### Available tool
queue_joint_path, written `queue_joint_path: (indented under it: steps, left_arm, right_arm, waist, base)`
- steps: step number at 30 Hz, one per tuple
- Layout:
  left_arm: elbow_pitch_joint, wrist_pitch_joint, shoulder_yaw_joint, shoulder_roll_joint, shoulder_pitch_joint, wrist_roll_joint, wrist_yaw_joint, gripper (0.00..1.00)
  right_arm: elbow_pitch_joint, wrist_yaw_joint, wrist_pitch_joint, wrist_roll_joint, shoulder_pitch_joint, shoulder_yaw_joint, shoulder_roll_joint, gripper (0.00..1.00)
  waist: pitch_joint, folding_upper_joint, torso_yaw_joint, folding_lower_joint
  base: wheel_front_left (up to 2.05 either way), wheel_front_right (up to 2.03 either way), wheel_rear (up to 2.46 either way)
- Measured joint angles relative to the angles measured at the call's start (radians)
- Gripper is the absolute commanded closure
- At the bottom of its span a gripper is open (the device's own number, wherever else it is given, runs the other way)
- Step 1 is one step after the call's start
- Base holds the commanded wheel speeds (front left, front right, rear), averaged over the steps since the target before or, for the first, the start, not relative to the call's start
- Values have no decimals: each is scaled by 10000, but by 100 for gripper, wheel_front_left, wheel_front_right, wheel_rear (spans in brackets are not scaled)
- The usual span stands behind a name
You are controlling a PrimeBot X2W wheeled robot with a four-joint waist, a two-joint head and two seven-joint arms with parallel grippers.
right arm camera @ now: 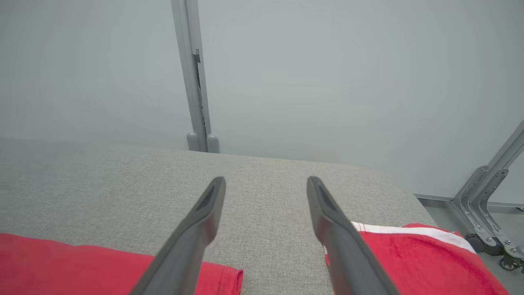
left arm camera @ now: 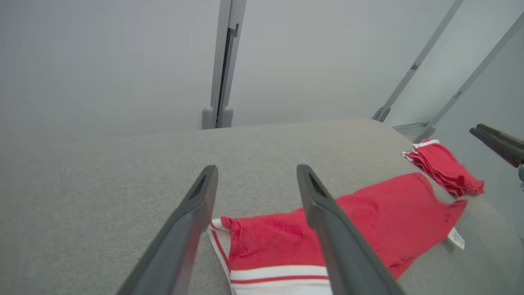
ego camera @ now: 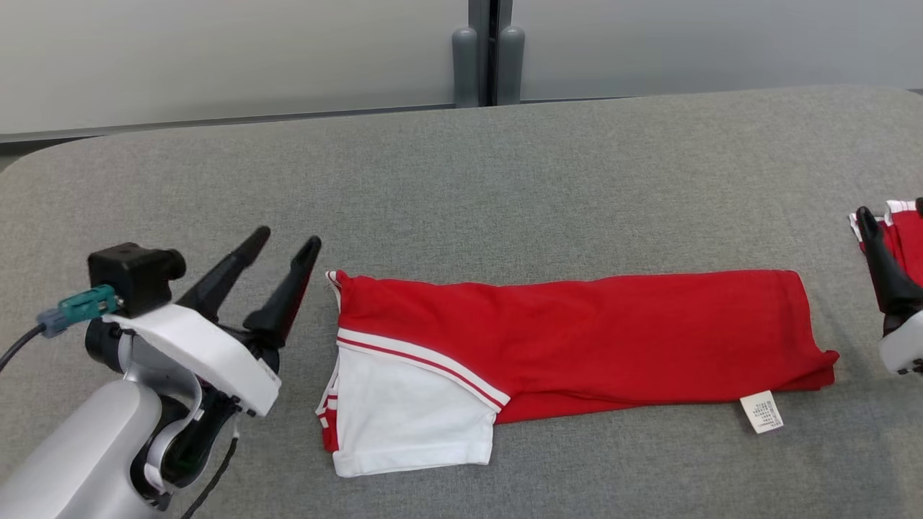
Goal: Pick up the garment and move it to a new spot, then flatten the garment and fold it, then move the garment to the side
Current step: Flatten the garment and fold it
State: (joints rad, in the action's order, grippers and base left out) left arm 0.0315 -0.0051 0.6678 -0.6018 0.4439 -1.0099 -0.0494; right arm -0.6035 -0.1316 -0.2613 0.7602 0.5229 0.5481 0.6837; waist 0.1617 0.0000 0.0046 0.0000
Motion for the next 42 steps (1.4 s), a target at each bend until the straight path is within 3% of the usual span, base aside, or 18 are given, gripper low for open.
queue_joint_path:
  steps: [5,9,12,14,15,16,23,27,33,42]
  left_arm:
    - [387,-2010,-802,972,-91,-144,-84,0]
    - [646,-2477,-1421,1509,-229,-12,-48,0]
    - [859,-2554,-2337,2094,-487,779,-107,0]
    - [905,-2568,-3256,2782,-820,1452,-182,0]
    - [951,-2566,-3806,3342,-1292,2422,-88,0]
    - [951,-2566,-3806,3342,-1292,2422,-88,0]
    - [1037,-2566,-5586,5120,-2705,5058,880,0]
    - [1279,-2566,-5927,5467,-3291,5793,1296,0]
    - [1354,-2566,-6094,5515,-3333,5737,1538,0]
    - [1411,-2566,-5875,5522,-3108,5726,1584,0]
  right_arm:
    - [1292,0,-27,-1093,-1012,-2314,-1152,0]
    - [2255,2,-27,-1774,-1752,-3365,-1950,0]
    - [3342,6,-27,-2318,-2459,-3988,-2631,0]
    - [3923,6,-25,-2826,-2871,-4347,-3005,0]
    - [4362,10,-27,-3145,-3249,-4520,-3354,0]
    - [4362,10,-27,-3145,-3249,-4520,-3354,0]
    - [4694,10,-25,-3904,-4138,-4619,-4192,0]
    - [4543,10,-27,-3929,-4271,-4711,-4441,0]
    - [4050,10,-27,-3929,-4320,-4997,-4579,0]
    - [1214,10,-27,-3530,-3737,-6032,-4886,0]
  waist:
    - [-126,0,56,0]
    - [-203,0,111,0]
    - [-262,0,168,0]
    - [-296,0,194,0]
    - [-334,0,197,0]
    - [-334,0,197,0]
    - [-472,0,208,0]
    - [-503,0,207,0]
    - [-407,0,325,0]
    - [-23,0,449,0]
  base:
    - [0,0,0]
    - [0,0,0]
    - [0,0,0]
    - [0,0,0]
    - [0,0,0]
    - [0,0,0]
    - [0,0,0]
    - [0,0,0]
    - [0,0,0]
    - [0,0,0]
